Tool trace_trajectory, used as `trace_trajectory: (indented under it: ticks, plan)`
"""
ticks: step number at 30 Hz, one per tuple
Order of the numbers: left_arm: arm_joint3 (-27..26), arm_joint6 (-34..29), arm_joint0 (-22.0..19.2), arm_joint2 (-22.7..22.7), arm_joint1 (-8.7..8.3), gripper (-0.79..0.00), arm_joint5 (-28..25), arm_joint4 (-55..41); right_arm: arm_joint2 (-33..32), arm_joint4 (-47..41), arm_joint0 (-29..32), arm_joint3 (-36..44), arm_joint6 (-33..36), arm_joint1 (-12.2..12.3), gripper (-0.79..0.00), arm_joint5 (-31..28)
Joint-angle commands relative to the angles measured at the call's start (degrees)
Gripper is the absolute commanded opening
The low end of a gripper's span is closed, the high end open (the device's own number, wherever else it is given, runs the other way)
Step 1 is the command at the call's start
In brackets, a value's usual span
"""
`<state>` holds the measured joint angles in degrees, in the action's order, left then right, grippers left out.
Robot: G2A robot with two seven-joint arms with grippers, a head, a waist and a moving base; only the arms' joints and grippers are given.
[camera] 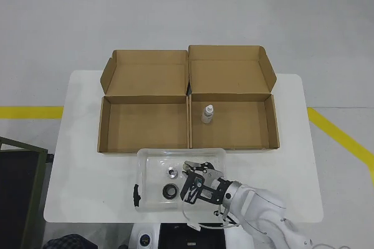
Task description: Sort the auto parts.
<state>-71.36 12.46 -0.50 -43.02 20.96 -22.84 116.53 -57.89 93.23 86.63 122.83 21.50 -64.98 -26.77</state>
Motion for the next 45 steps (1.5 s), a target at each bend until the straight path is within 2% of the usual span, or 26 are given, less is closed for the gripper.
trace_trajectory:
  ticks: [1,4,11,17,21,27,37,45]
  plan:
    - [0.0,0.0,0.0,0.0,0.0,0.0,0.0,0.0,-1.1,-4.3,0.2,-0.8,-4.4,0.1,-0.785,-1.8]
    - [0.0,0.0,0.0,0.0,0.0,0.0,0.0,0.0,-2.7,-9.6,0.2,-2.1,-8.6,0.2,-0.785,-4.2]
    - [0.0,0.0,0.0,0.0,0.0,0.0,0.0,0.0,-6.4,-21.4,-0.3,-4.3,-13.2,0.4,-0.785,-6.9]
    - [0.0,0.0,0.0,0.0,0.0,0.0,0.0,0.0,-9.8,-33.2,-0.9,-6.0,-11.0,0.6,-0.785,-6.9]
    - [0.0,0.0,0.0,0.0,0.0,0.0,0.0,0.0,-12.1,-43.8,-1.5,-7.9,-9.9,0.8,-0.785,-10.1]
    - [0.0,0.0,0.0,0.0,0.0,0.0,0.0,0.0,-15.5,-52.7,-1.3,-8.9,-10.3,1.3,-0.785,-13.7]
    - [0.0,0.0,0.0,0.0,0.0,0.0,0.0,0.0,-18.8,-58.6,-0.6,-8.2,-10.1,1.9,-0.785,-16.4]
    - [0.0,0.0,0.0,0.0,0.0,0.0,0.0,0.0,-20.0,-57.0,-0.2,-7.0,-9.5,2.1,-0.785,-15.5]
